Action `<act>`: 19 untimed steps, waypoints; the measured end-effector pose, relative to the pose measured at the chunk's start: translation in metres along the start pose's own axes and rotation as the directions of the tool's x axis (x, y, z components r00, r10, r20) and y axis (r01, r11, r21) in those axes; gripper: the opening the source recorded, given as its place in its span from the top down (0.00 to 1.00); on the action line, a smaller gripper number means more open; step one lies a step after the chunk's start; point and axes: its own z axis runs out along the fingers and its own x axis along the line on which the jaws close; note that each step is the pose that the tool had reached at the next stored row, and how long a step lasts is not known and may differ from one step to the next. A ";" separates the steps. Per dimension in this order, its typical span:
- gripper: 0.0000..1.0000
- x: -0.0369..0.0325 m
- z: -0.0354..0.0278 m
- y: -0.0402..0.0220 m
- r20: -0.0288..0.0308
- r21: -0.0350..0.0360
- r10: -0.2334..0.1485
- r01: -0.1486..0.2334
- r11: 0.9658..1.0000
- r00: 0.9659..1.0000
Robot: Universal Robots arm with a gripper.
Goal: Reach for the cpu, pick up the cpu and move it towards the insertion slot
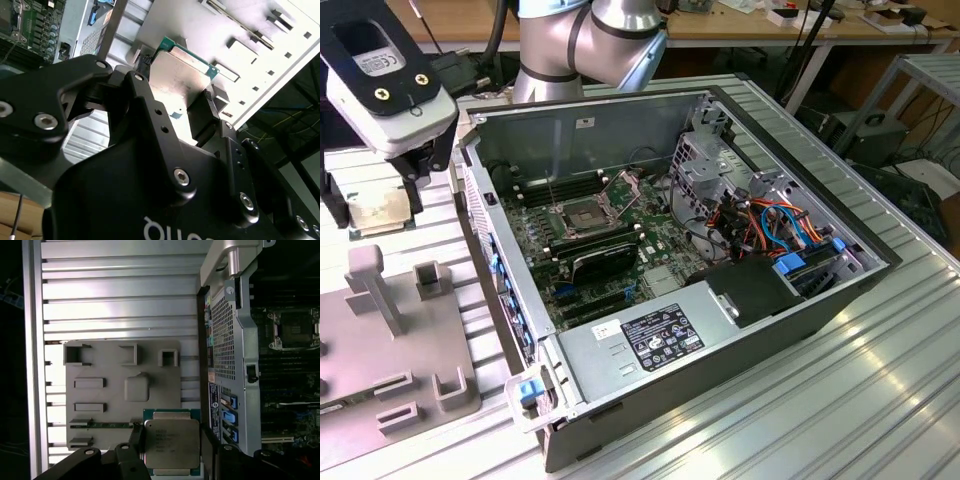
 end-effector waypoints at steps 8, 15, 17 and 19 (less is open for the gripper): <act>0.45 -0.0111 0.0001 0.0004 0.000 0.000 0.000 0.000 1.000 1.000; 0.45 -0.0222 0.0001 0.0008 0.000 0.000 0.000 0.000 1.000 1.000; 0.45 -0.0250 0.0002 0.0009 0.000 0.000 0.000 0.000 1.000 1.000; 0.45 -0.0291 0.0002 0.0010 0.000 0.000 0.000 0.000 1.000 1.000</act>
